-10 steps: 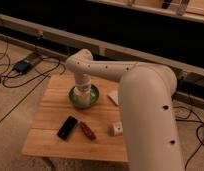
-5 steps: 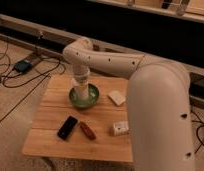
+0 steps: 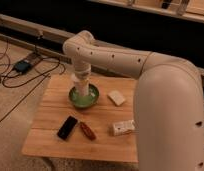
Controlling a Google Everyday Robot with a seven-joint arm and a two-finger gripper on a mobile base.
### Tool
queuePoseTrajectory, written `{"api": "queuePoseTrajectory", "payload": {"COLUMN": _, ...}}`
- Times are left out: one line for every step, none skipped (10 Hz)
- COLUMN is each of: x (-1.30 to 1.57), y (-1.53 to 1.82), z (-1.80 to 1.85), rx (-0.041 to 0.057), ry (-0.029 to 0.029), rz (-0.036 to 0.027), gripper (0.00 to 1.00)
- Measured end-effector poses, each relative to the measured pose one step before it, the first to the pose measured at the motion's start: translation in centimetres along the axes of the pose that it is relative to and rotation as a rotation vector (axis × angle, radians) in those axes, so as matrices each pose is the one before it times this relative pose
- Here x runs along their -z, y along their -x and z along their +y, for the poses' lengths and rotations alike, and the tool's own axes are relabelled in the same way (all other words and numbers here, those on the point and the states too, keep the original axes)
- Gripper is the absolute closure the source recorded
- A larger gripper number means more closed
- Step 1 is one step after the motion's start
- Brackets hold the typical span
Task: Pick up the ceramic cup
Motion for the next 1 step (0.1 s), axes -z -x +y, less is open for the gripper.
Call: {"api": "queuePoseTrajectory", "payload": {"x": -0.027, "y": 0.178, "z": -0.040, "rx": 0.00272, "ry": 0.00023, "rz": -0.00059, "gripper": 1.00}}
